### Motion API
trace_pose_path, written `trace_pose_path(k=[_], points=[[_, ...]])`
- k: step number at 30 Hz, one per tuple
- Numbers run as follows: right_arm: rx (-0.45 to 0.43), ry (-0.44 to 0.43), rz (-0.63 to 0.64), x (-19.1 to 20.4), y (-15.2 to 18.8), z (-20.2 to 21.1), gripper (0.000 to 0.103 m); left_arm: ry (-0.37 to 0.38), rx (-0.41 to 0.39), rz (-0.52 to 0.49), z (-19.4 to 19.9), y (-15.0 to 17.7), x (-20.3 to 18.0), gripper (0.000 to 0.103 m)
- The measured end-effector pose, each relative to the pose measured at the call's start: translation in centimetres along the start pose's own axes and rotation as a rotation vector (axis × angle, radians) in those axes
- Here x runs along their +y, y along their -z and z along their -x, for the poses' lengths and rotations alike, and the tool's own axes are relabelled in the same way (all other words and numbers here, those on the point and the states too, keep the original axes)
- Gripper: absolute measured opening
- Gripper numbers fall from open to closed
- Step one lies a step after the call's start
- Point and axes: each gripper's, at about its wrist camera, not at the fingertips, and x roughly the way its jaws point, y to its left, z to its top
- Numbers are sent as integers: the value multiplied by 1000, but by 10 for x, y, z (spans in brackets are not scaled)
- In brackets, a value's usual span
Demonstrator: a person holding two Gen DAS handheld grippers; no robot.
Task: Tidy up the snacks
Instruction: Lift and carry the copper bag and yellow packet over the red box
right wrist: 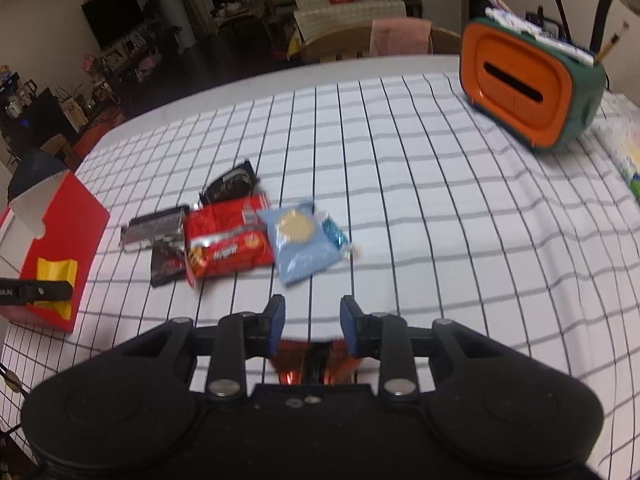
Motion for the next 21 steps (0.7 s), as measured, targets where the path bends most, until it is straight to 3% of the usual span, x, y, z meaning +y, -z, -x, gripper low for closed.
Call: trace_pose_path(k=[6,9,10,11,21], points=[[32,8,7,7,29,-7,37,22,-6,-10,10,10,0,33],[16,40,37,14,36,-7,64,24,-5,-14,13,14,1,33],[14,40,35,15,38,-8,83,23,-3,-12,13,16,3,33],[7,37,30,15,40,-7,88,23,-2,-9,14,17,4,33],[73,100,49,14,56,-37,78,16,3,9,18,23,11,33]])
